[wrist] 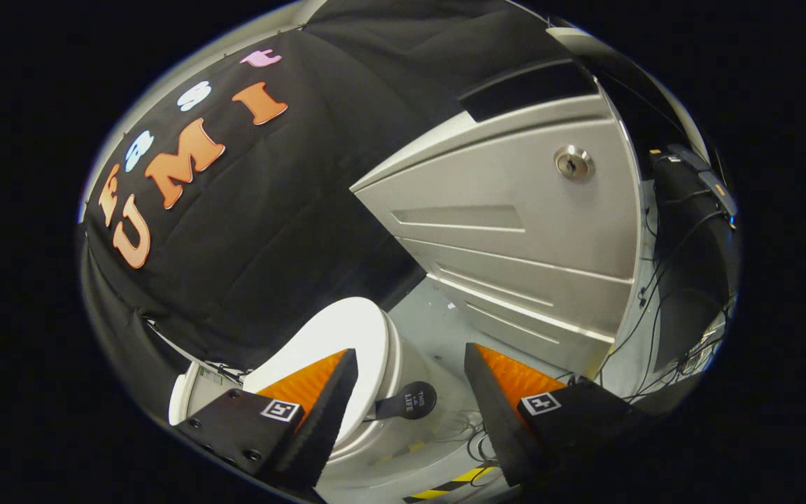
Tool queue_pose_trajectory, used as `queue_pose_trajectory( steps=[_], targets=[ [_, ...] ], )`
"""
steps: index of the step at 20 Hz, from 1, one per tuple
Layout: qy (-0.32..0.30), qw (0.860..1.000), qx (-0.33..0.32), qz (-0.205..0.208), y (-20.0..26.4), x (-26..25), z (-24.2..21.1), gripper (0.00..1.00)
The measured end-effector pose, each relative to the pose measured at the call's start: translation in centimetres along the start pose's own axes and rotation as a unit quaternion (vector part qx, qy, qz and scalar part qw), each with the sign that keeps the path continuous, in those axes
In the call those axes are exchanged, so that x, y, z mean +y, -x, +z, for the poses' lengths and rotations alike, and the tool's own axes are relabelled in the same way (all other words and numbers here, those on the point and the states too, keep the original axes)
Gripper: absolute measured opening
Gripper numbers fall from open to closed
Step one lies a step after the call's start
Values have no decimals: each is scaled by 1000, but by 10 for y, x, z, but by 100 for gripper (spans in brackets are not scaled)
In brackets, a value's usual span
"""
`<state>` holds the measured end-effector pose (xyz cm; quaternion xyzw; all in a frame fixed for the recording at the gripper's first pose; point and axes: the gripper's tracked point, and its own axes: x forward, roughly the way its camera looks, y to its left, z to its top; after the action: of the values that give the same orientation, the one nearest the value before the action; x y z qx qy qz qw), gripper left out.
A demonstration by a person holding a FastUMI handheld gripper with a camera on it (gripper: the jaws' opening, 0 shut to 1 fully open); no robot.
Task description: Open the toilet lid.
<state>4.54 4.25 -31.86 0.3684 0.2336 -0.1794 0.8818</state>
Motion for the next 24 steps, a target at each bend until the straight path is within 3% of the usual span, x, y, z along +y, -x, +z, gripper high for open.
queue_pose_trajectory(
  steps=[6, 8, 12, 16, 24],
  targets=[
    [-68, 997, 34, -14, 1, -20, -14, 98],
    [-65, 997, 33, -9, -4, -16, -16, 98],
    [-90, 986, 139, 24, 6, 10, -73, 96],
    [-102, 983, 150, 25, -6, 11, -86, 97],
    [-138, 977, 154, 58, -17, 13, -85, 80]
  ],
)
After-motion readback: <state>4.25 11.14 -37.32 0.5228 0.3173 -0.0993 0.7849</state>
